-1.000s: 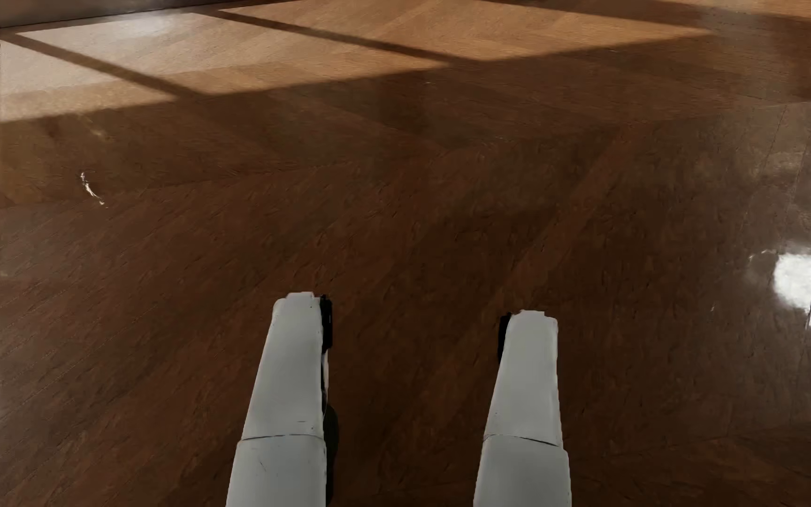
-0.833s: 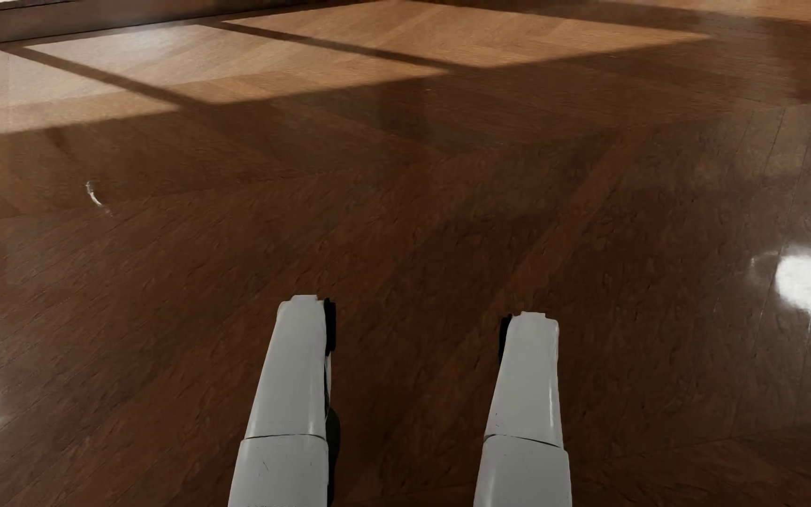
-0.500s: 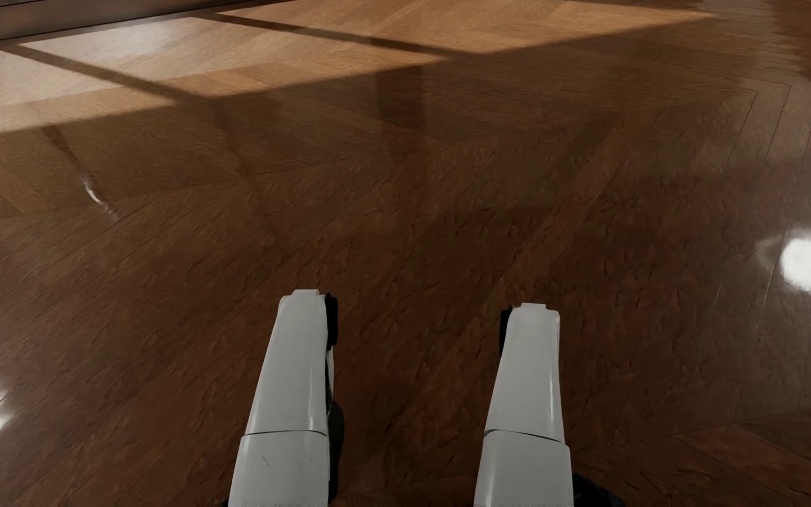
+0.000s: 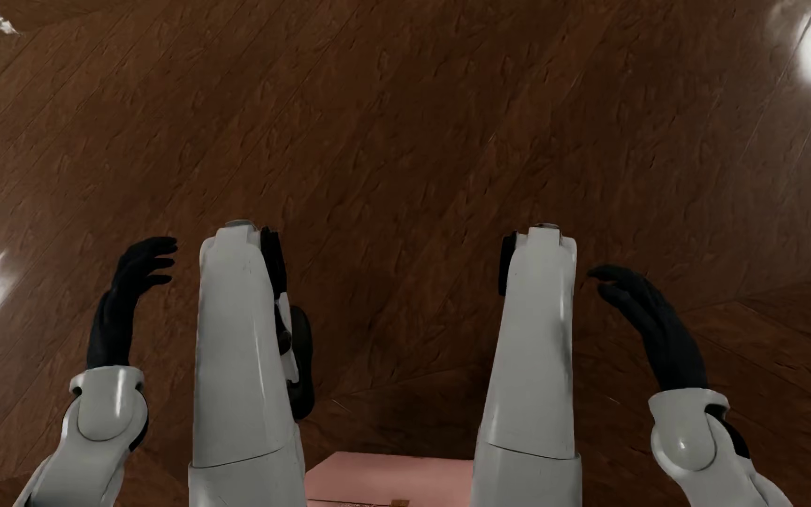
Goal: Rise from the light orange box
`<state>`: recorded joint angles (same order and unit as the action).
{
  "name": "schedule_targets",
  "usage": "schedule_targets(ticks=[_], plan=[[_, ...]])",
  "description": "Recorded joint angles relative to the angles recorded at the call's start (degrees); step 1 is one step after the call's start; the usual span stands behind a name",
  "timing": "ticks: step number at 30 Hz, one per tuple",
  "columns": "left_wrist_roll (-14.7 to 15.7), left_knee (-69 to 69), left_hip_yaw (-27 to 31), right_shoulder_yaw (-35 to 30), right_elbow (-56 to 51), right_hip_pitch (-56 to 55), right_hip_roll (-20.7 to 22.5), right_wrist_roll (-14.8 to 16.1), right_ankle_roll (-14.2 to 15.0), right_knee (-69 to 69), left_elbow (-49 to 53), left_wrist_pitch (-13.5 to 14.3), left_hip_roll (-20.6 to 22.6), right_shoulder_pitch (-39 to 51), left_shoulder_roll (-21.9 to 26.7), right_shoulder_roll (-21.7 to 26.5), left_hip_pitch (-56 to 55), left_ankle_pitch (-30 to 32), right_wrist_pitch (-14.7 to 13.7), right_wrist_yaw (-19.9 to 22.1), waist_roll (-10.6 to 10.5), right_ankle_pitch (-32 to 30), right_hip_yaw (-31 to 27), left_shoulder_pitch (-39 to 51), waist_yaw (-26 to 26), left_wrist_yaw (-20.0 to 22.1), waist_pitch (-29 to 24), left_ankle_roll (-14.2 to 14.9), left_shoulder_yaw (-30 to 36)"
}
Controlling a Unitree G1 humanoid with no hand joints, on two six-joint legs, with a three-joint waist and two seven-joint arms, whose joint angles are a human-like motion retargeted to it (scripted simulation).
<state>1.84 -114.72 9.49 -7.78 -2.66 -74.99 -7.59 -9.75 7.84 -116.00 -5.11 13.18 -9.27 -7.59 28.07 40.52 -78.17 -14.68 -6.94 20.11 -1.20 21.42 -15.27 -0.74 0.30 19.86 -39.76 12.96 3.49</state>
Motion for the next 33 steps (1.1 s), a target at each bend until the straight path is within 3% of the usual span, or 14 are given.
schedule_targets(ticks=[2,4,6,7,9,11,13,16,24,25,26,28,30,33], plan=[[-2.9,-0.2,0.7,-5.4,-7.6,-4.0,0.5,-3.7,0.3,-0.3,12.7,4.1,-0.5,7.8,7.0,6.6,-3.7,-0.6,-3.6,6.9,1.0,0.4,-0.3,4.5,0.0,4.1,-2.0,1.2,1.2],[-4.9,-0.1,1.3,-17.3,-11.6,-7.4,0.5,-5.9,1.0,-0.2,21.0,5.1,-0.7,23.4,16.7,13.7,-7.2,-1.1,-5.9,3.4,1.8,1.0,-0.4,12.1,0.3,-4.0,-4.7,2.0,5.1],[-2.8,0.0,1.9,-38.4,-13.2,-10.5,0.9,-4.9,1.6,0.1,25.2,5.5,-1.4,46.4,27.2,19.5,-10.2,-2.0,-7.5,-1.6,2.4,1.5,-0.2,24.0,0.5,-12.5,-7.3,2.5,15.2],[-1.1,0.1,1.9,-50.7,-13.3,-11.8,0.8,-4.3,2.0,0.2,25.5,7.0,-1.1,59.3,31.1,21.1,-11.6,-2.5,-8.9,-3.9,2.4,2.0,-0.2,31.5,0.5,-11.0,-8.3,2.4,22.8],[1.9,1.0,1.6,-70.9,-13.9,-13.4,0.8,-2.0,2.1,1.1,24.7,8.3,-0.9,80.9,35.7,21.7,-13.2,-3.4,-10.5,1.0,2.3,2.8,0.0,48.8,0.4,-8.7,-10.9,2.0,36.7],[3.1,3.0,1.3,-80.0,-14.0,-13.5,1.2,-0.9,1.8,3.0,23.9,10.0,-0.5,90.9,36.1,20.1,-13.4,-4.4,-11.3,5.6,2.1,3.5,0.2,63.5,0.4,-4.5,-12.8,2.0,50.1],[2.7,6.8,0.7,-79.5,-12.2,-12.4,2.1,-1.9,0.7,6.9,22.8,9.6,0.7,90.7,34.4,18.1,-12.5,-4.4,-11.2,6.3,2.3,3.2,0.9,67.9,0.4,-4.6,-13.3,0.9,54.5],[-1.5,17.9,-1.0,-70.9,-3.3,-6.6,2.2,-4.7,-0.6,17.6,14.7,8.5,2.8,81.4,27.5,13.1,-6.5,-2.9,-11.3,3.0,2.1,1.5,2.7,62.6,0.3,-7.0,-11.9,-1.5,50.8],[-22.9,62.8,-7.7,-48.1,49.8,27.6,0.7,-19.7,-3.4,59.4,-40.9,5.1,5.9,55.8,-7.5,-19.6,30.3,7.6,-13.6,-22.0,1.9,-8.4,11.2,48.4,-0.4,-27.5,0.0,-5.8,41.5],[-24.9,68.6,-8.6,-46.3,53.4,32.8,0.7,-20.3,-3.6,64.7,-46.7,3.5,6.2,53.0,-11.3,-22.2,35.6,9.4,-12.4,-27.0,1.5,-9.8,12.3,46.4,-0.4,-30.6,2.5,-5.8,40.8],[-25.7,74.6,-9.3,-43.5,56.6,38.2,0.5,-18.0,-3.9,70.0,-50.1,1.4,6.8,49.6,-14.1,-24.1,41.3,11.2,-9.2,-29.4,1.2,-11.0,13.5,43.9,-0.2,-32.8,5.2,-6.0,40.2],[-23.6,86.8,-10.4,-37.6,59.0,49.1,1.5,-11.8,-5.5,80.2,-52.5,-2.0,8.2,41.6,-16.1,-25.7,53.1,14.2,-3.5,-30.3,0.6,-13.1,15.8,36.8,0.3,-35.1,10.8,-7.4,36.9],[-18.5,97.1,-11.2,-32.7,56.3,58.8,3.3,-7.6,-7.1,89.4,-52.8,-4.1,9.0,33.9,-15.4,-23.9,63.7,16.5,-3.2,-31.3,0.3,-14.7,17.8,28.7,0.3,-34.3,17.1,-8.5,32.3],[-12.4,108.7,-12.8,-25.9,50.2,69.6,4.7,-5.5,-8.2,99.3,-52.3,-5.1,9.5,23.8,-12.9,-19.8,75.7,18.4,-4.0,-31.6,0.1,-15.6,19.8,17.7,0.5,-31.4,26.4,-9.0,25.0]])
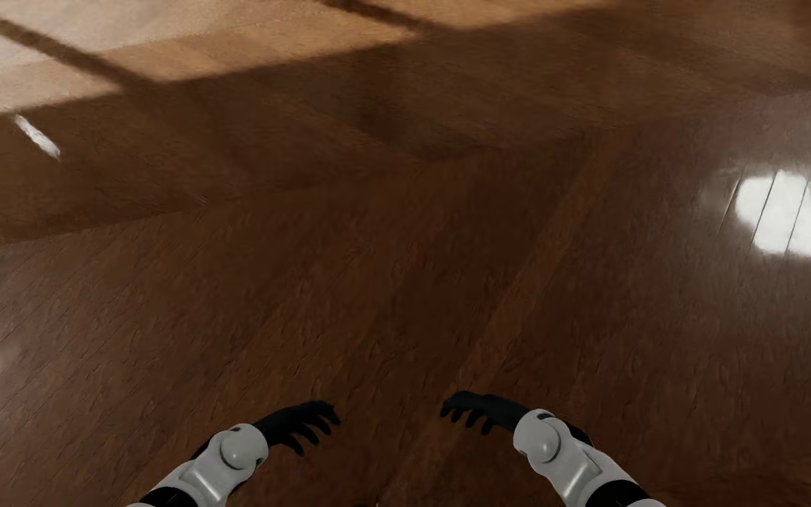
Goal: Rise from the light orange box
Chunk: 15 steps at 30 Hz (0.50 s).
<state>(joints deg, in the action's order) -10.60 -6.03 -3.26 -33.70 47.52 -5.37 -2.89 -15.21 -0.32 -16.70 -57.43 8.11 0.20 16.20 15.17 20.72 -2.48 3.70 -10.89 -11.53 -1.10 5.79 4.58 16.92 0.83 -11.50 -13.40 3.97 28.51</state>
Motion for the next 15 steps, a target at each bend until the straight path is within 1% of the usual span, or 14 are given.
schedule_targets(ticks=[2,3,4,5,6,7,9,11,13,15], plan=[[0.9,1.6,-1.2,5.2,-0.2,5.3,0.1,1.3,0.0,3.8,-1.1,0.7,0.0,-5.5,0.7,1.6,4.3,-1.2,-0.5,1.2,-0.2,0.2,1.5,-5.2,0.3,1.9,4.5,0.5,-4.1],[1.3,3.4,-1.8,8.3,1.7,9.2,0.2,1.9,0.3,5.8,-2.7,1.2,0.0,-7.7,0.9,1.6,8.4,-1.6,-0.5,2.3,-0.2,0.2,2.7,-7.3,0.6,2.6,4.9,1.0,-5.8],[1.5,4.0,-2.2,10.3,5.1,11.9,0.1,2.8,0.0,7.7,-4.6,0.9,0.2,-9.4,0.7,1.2,10.0,-1.9,0.7,5.4,-0.9,0.2,3.3,-8.8,0.9,3.2,6.3,1.1,-6.9],[1.5,6.0,-2.7,12.4,9.0,15.0,0.3,4.1,0.6,8.1,-8.0,0.8,0.2,-10.9,0.6,0.4,13.9,-1.6,1.3,5.9,-0.3,1.0,4.6,-9.8,1.0,3.4,6.3,1.7,-7.8],[1.1,5.8,-3.0,13.1,12.9,15.3,0.0,4.7,0.4,7.9,-10.4,-0.2,0.3,-11.5,0.1,0.1,14.3,-2.4,3.4,7.7,-0.8,1.6,4.6,-10.2,1.2,3.0,8.1,1.8,-8.2],[0.7,6.0,-3.2,13.8,16.3,16.1,-0.3,4.6,0.7,7.7,-12.6,-0.6,0.2,-12.0,-0.1,-0.2,15.4,-2.9,4.1,7.6,-0.9,2.3,4.9,-10.6,1.2,2.5,8.7,2.2,-8.9],[0.1,6.0,-3.2,13.7,21.1,16.6,-0.7,2.5,1.3,7.4,-15.1,-1.0,0.1,-13.2,-0.7,-0.1,16.2,-3.7,4.7,6.5,-1.2,2.9,4.8,-12.1,1.4,2.6,10.0,2.4,-10.3],[0.3,6.0,-3.6,13.7,22.0,16.9,-0.7,0.1,1.3,7.4,-15.4,-1.1,0.2,-14.5,-0.9,0.6,16.5,-3.8,4.2,4.1,-1.3,3.0,5.1,-13.2,1.3,2.3,10.3,2.4,-11.2],[0.3,6.0,-3.7,14.4,19.9,16.7,-0.7,0.1,1.3,7.4,-13.9,-0.6,0.2,-16.1,-0.9,1.7,16.4,-3.9,3.1,1.9,-1.3,3.0,5.1,-14.0,1.4,1.0,10.6,2.4,-11.1],[0.3,6.0,-3.6,14.8,18.2,16.6,-0.7,0.5,1.2,7.5,-12.2,-0.2,0.1,-16.7,-1.2,1.9,16.3,-4.0,2.6,1.8,-1.4,2.9,4.9,-14.1,1.5,0.9,10.5,2.3,-10.6]])
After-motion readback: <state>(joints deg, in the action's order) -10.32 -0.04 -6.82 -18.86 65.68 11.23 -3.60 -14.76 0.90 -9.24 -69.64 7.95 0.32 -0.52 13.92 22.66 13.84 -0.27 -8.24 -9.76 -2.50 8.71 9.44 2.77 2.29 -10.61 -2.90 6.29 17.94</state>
